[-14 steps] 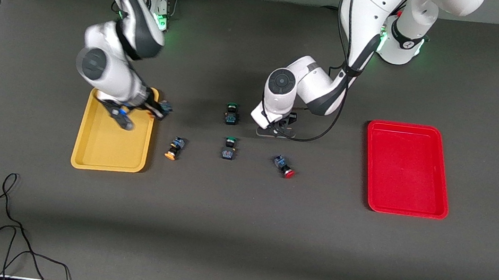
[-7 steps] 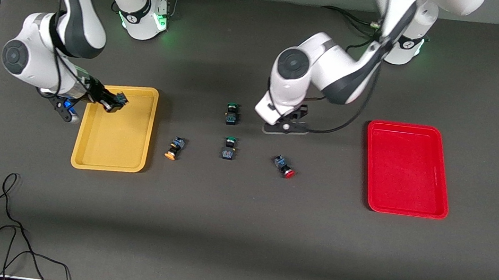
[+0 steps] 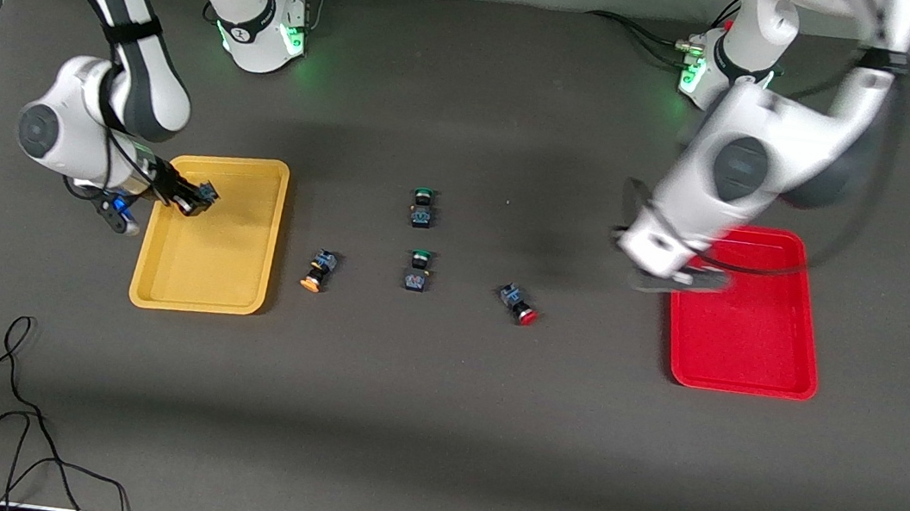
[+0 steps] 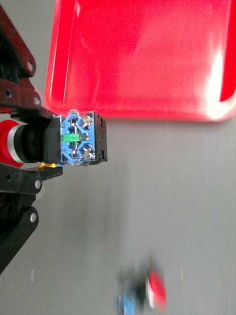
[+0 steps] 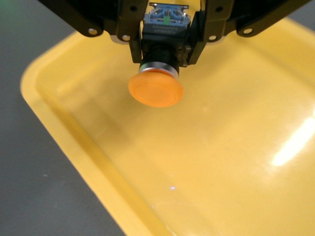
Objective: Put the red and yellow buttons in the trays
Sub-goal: 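Place the yellow button while the left gripper places the red button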
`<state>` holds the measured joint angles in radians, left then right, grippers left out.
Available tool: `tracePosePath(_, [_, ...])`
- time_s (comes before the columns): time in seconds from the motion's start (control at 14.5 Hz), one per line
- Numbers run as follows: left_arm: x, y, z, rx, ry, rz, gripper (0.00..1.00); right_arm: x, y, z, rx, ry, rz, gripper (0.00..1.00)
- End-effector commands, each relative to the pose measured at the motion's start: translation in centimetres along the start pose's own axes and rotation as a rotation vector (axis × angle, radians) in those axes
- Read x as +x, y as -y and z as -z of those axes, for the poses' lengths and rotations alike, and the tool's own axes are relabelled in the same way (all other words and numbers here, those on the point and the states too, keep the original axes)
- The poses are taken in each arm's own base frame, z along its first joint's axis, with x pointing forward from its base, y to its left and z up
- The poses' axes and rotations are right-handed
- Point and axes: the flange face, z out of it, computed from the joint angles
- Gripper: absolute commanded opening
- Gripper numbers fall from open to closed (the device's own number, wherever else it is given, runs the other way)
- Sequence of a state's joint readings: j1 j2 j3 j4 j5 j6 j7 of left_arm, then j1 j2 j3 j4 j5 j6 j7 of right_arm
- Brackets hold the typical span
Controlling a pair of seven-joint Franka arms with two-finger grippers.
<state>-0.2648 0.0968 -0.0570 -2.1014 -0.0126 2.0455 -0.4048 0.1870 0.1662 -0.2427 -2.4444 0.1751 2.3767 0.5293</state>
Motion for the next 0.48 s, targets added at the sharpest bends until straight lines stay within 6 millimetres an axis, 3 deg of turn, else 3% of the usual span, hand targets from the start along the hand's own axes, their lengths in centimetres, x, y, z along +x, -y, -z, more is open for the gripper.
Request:
tracePosePath(0.0, [0.3, 9.3, -2.9, 0.017, -0.023, -0.078, 0.1, 0.5, 0.5, -1.7, 0.01, -0.012, -0.004, 0.07])
tracePosePath(0.14, [1.6, 12.4, -8.0, 0.013, -0.061, -0.086, 0.1, 0.1, 1.0, -2.1, 0.014, -0.003, -0.006, 0.11])
tracePosePath(0.21, [2.3, 12.5, -10.9, 0.017, -0.087, -0.099, 0.1, 0.0, 1.1, -2.3, 0.01, 0.0, -0.003, 0.19])
tracePosePath(0.28, [2.8, 12.1, -13.7, 0.011, -0.091, -0.1, 0.1, 0.0, 1.1, -2.4, 0.009, 0.001, -0.005, 0.38])
tracePosePath(0.41, [3.7, 12.5, -16.8, 0.007, -0.119, -0.108, 0.1, 0.0, 1.1, -2.6, 0.004, 0.006, -0.005, 1.0])
